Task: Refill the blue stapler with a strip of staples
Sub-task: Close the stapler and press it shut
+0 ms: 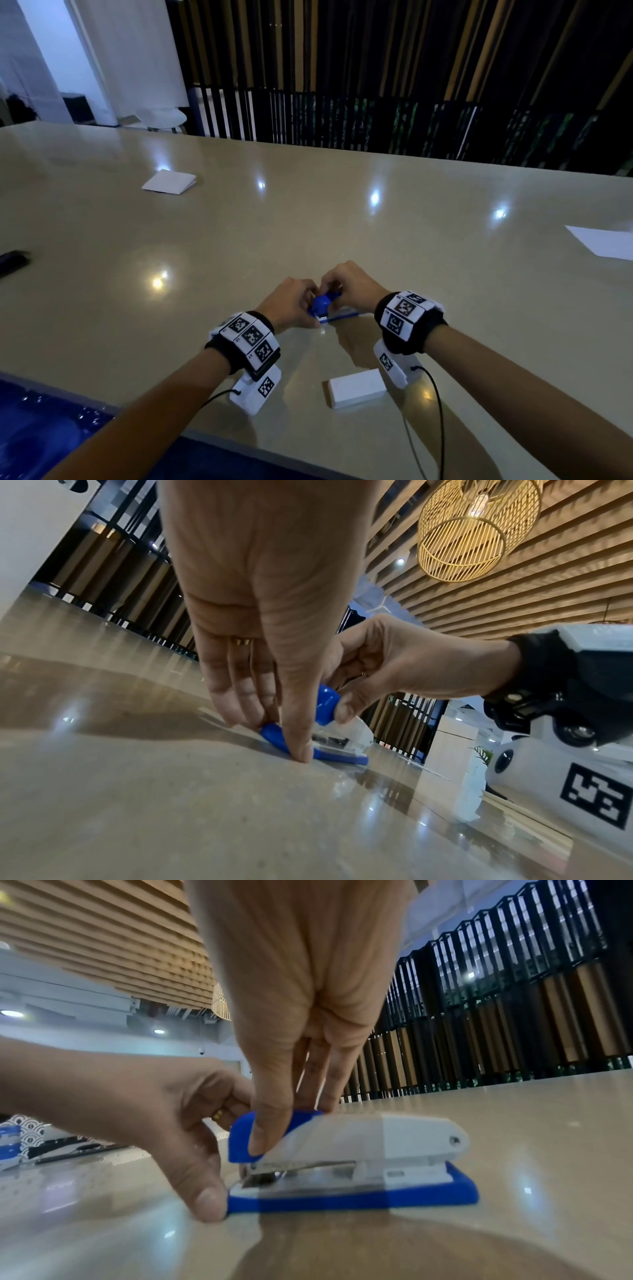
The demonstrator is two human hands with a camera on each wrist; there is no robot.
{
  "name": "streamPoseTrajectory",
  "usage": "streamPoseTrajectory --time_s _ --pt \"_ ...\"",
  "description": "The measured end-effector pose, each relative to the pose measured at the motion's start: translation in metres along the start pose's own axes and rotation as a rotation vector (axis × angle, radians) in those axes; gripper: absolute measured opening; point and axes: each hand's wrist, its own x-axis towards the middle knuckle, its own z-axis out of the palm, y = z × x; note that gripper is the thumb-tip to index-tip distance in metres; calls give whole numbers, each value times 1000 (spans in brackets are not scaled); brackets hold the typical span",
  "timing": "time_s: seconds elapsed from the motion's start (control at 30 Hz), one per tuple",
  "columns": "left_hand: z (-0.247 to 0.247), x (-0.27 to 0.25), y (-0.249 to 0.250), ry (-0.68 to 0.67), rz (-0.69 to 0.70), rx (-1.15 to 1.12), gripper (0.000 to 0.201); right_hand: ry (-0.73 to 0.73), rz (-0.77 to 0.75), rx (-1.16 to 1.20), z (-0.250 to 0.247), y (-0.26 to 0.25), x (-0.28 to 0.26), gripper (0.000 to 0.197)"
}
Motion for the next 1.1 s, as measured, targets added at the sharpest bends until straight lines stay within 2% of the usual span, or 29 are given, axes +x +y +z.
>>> streamPoseTrajectory --time_s 0.1,0.23,0.33,0.43,0.5,0.63,0.87,0.93,1.1 --pt "1 -1 1 6 20 17 42 -33 -14 14 -12 -2 -5 26" --pt "2 -1 1 -4 32 39 47 -92 -58 -96 -18 -6 -30 32" --pt "3 2 -1 -14 22 37 51 -110 -81 -3 -16 -15 -64 30" --pt "5 7 1 -50 7 66 52 -352 -55 21 -10 -27 -93 41" --pt "6 11 4 -90 -5 82 57 -450 -53 -25 -2 -28 -104 40" --pt "9 17 11 -149 -19 99 56 -436 32 -35 -10 -14 -117 34" --pt "17 19 17 -160 -12 118 54 -321 302 -335 -51 44 -134 37" --pt "18 19 18 -168 -8 120 55 -280 360 -354 -54 56 -137 41" --pt "18 24 18 -192 -8 125 52 -237 379 -283 -52 65 -139 43"
